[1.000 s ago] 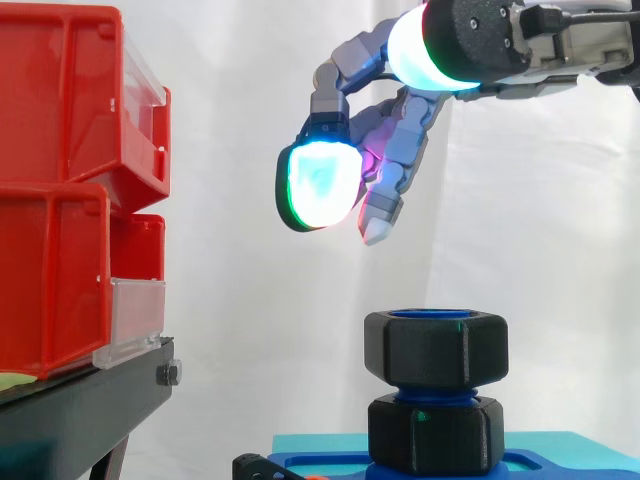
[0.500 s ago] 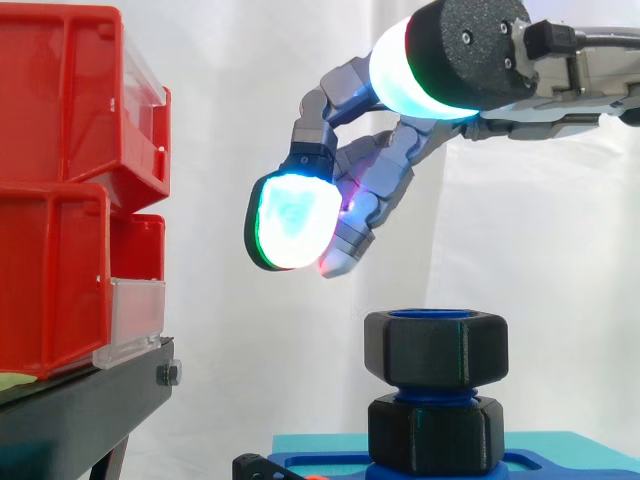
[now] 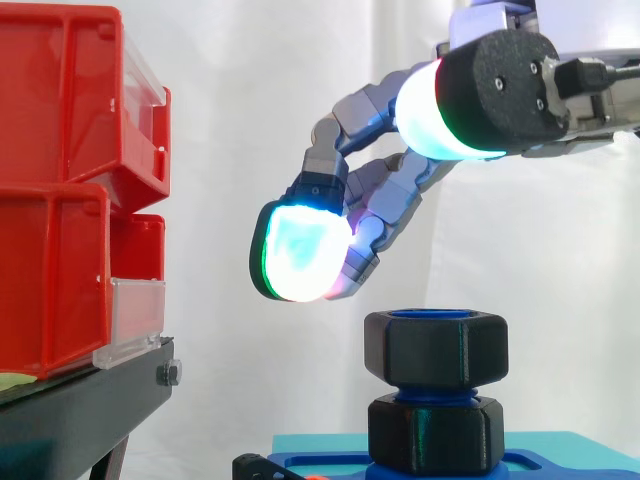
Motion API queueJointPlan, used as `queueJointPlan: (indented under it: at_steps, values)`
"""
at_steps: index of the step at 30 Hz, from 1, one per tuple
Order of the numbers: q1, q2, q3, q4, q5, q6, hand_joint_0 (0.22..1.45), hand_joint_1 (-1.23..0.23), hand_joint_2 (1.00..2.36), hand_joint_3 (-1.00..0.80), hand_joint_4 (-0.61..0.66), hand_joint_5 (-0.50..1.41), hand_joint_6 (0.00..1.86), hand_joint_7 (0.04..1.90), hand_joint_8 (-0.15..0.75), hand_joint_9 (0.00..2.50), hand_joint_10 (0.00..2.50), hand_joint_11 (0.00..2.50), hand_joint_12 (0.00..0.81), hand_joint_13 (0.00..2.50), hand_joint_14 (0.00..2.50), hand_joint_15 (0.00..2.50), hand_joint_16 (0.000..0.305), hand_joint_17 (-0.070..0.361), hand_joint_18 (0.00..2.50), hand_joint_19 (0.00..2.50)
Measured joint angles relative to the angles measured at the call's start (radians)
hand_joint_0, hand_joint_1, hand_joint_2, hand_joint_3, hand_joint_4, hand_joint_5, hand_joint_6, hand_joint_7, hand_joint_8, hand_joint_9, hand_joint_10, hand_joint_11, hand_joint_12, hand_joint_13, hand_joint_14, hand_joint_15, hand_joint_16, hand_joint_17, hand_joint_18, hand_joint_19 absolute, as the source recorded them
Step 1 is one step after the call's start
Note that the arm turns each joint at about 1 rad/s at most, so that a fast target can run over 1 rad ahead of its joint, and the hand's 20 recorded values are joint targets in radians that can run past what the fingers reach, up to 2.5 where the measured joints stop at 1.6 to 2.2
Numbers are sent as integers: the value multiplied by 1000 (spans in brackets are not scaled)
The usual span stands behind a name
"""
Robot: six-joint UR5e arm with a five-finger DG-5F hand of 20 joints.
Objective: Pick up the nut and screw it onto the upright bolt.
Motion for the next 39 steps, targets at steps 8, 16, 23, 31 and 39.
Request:
queueJointPlan:
  at_steps: [8, 16, 23, 31, 39]
  values:
    - [-6, 0, 0, -36, -14, 0, 505, -223, 1000, -500, 188, -115, 503, 822, 231, 665, 0, 0, 260, 597, 0, 0, 26, 59, 293, 0]
    - [-11, 0, 0, -48, -21, 0, 505, -221, 1000, -500, 212, -103, 503, 876, 233, 661, 0, 0, 259, 594, 0, 0, 26, 59, 293, 0]
    - [-16, 0, -1, -63, -22, 0, 506, -220, 1000, -500, 234, -95, 504, 948, 236, 665, 0, 0, 257, 600, 0, 0, 26, 59, 299, 0]
    - [-25, 0, -1, -74, -33, -1, 513, -209, 1000, -500, 227, -77, 504, 1114, 239, 701, 0, 0, 248, 628, 0, 0, 24, 55, 314, 0]
    - [-41, 0, -1, -80, -45, -5, 518, -197, 1000, -500, 190, -56, 503, 1311, 248, 731, 0, 0, 240, 657, 0, 0, 22, 49, 341, 0]
